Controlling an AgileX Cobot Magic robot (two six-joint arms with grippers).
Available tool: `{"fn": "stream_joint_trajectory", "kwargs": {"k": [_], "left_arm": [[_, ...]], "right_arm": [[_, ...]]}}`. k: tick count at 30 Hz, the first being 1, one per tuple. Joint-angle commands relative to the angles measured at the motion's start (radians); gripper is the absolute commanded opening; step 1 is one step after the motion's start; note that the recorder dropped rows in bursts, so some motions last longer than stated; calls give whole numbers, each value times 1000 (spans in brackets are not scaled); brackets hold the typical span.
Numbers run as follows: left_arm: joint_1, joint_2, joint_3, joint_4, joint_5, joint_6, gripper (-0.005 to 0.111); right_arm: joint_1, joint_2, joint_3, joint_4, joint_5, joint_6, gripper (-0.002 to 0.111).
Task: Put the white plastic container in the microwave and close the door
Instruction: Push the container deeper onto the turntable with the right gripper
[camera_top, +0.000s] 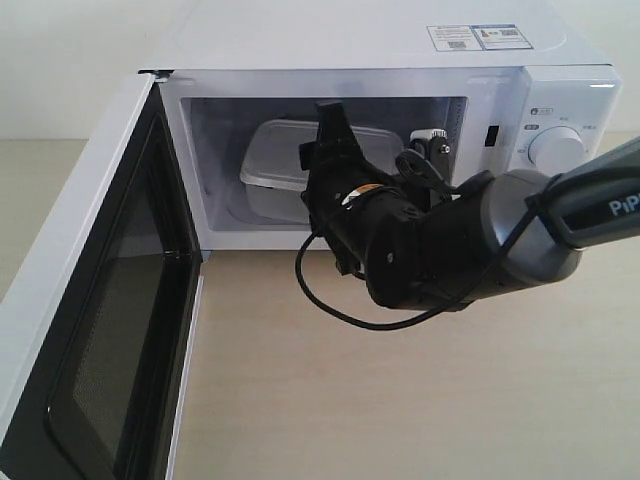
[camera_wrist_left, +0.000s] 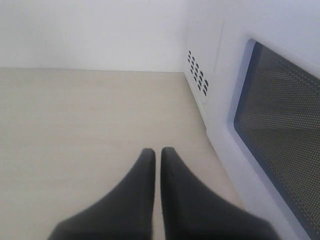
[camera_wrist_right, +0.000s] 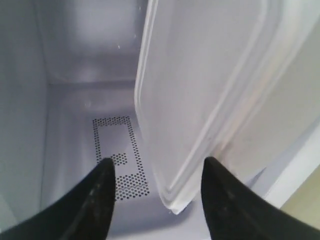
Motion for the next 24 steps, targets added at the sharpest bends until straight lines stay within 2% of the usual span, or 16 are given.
{"fn": "stream_joint_trajectory", "kwargs": {"k": [1,5,9,10,11,12,13,17,20,24], "left_arm": [[-8,-3,3,1,0,-9,4],[-8,-3,3,1,0,-9,4],[-8,-3,3,1,0,-9,4],[-8,-3,3,1,0,-9,4],[-8,-3,3,1,0,-9,4],[-8,-3,3,1,0,-9,4],[-8,-3,3,1,0,-9,4],[-8,-3,3,1,0,-9,4],[-8,-3,3,1,0,-9,4],[-8,-3,3,1,0,-9,4]], "right_arm": [[-1,-4,-4,-60,-8,-18,51],[1,-46,52,-191,5,-27,51],[-1,-131,193,-208,-13,-226,50],[-1,-156,229,-208,9,-376,42],[-1,-162,247,-210,45,-555,25],[-1,-162,247,-216,72,-657,16],[-1,-160,247,-230,94,-838,0],[-1,-158,243,-232,31,-1134,0],[-1,-158,226,-215,28,-1230,0],[-1,-122,216,-153,-7,-1251,0]]}}
